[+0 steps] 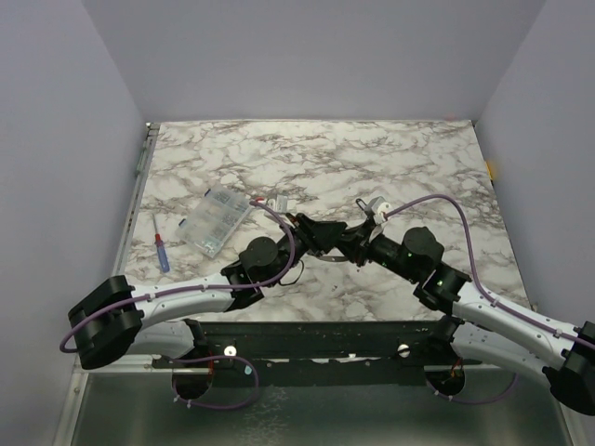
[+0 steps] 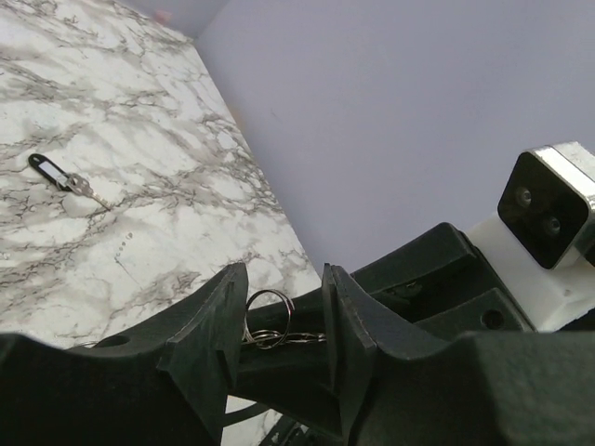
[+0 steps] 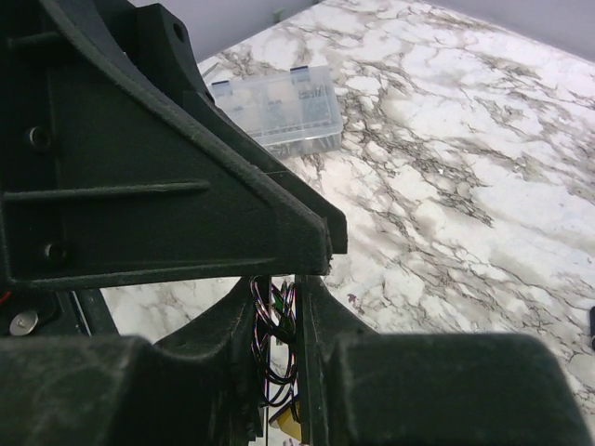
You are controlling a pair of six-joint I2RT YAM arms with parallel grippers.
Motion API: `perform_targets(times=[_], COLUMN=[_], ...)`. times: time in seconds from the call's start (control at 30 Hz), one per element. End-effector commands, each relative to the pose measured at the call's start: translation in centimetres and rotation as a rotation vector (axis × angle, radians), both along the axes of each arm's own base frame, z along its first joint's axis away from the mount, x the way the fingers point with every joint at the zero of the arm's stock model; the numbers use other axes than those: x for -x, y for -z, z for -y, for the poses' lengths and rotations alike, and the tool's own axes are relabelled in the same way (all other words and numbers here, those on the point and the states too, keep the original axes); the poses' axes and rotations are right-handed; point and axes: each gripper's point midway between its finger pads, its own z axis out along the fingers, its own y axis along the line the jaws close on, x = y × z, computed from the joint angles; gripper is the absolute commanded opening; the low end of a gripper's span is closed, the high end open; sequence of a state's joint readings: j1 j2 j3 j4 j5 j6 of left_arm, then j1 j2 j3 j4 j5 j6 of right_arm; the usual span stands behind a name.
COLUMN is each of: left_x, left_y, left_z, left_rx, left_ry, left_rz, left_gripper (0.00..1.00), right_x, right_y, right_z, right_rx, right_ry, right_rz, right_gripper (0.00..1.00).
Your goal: Put the keys on the keyring
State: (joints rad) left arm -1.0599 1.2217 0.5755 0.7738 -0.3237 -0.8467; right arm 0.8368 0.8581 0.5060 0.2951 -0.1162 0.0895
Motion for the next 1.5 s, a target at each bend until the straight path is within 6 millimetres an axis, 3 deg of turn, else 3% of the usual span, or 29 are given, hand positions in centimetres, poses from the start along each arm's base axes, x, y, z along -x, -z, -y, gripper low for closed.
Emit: perform_targets(times=[0.0, 0.7, 1.07, 1.47], left_x=[0.1, 1.1, 1.4, 1.8], left_y=[1.1, 2.0, 2.2, 2.8], left_z=[-0.9, -1.7, -0.6, 0.1], left_rx=[-0.031, -0.072, -0.092, -0.119], left_ry=[-0.015, 0.013, 0.056, 0.096], left_rz=[-0.004, -0.014, -0.011, -0.020], left_gripper=[0.45, 0.37, 0.21, 0.27], right_x=[-0.3, -0.8, -0.8, -1.0], right_y=[-3.7, -5.2, -5.2, -5.1], right_z=[0.2, 0.5, 0.2, 0.3], right_rx=[-0.073, -0.101, -0.101, -0.089], right_ry=[0.027, 0.069, 0.060, 0.068], right_rz=[0.052, 0.029, 0.021, 0.021], right_gripper=[0.01, 0.01, 0.01, 0.01])
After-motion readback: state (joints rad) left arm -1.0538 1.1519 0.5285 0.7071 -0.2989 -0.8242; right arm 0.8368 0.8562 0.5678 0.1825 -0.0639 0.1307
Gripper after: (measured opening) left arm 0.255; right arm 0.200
